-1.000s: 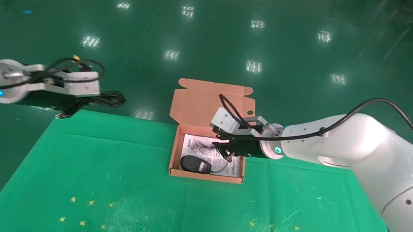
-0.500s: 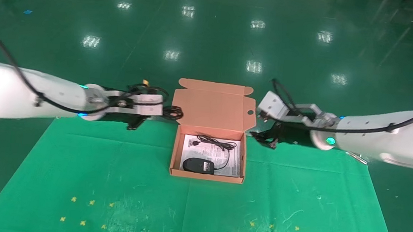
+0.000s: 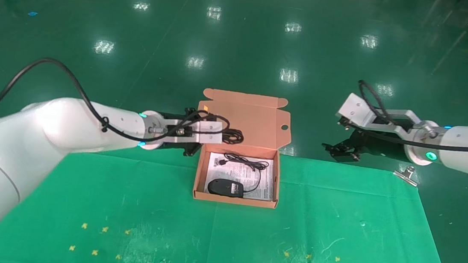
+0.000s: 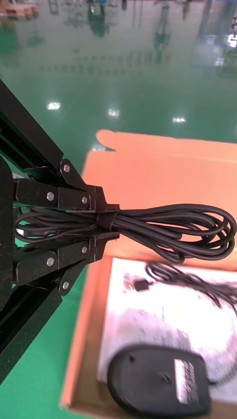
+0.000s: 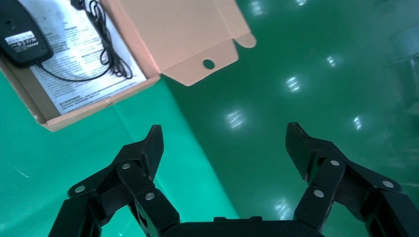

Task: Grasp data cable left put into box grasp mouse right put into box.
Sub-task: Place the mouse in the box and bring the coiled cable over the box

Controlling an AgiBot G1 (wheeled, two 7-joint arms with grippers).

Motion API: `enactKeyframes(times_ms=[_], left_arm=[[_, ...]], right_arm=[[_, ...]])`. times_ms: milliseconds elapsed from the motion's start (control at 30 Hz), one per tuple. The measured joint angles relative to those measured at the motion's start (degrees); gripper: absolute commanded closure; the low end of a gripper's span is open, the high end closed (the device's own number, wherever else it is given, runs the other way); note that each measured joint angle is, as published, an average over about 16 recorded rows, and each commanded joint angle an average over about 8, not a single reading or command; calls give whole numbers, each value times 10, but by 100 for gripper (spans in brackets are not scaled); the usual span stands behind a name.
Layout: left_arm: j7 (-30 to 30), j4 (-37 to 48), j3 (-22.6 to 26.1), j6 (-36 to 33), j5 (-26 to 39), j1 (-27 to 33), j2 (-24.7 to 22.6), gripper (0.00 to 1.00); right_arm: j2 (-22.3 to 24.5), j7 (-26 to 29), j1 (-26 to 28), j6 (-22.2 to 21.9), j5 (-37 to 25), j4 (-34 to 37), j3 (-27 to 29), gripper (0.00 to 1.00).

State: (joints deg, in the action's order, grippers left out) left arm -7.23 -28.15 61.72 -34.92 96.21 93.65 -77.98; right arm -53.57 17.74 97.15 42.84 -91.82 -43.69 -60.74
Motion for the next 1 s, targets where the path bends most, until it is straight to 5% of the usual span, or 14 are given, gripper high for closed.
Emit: enactKeyframes(times_ms=[367, 633, 1000], left_arm=[[-67, -12, 27, -1, -89, -23, -5, 98], [-81, -16, 48, -4, -130, -26, -6, 0], [-71, -26, 53, -14, -143, -23, 9, 0]], right_arm=[[29, 18, -2, -2, -14, -45, -3, 0], [34, 31, -3, -4, -22, -58, -6, 0], [35, 33, -3, -4, -24, -61, -6, 0]])
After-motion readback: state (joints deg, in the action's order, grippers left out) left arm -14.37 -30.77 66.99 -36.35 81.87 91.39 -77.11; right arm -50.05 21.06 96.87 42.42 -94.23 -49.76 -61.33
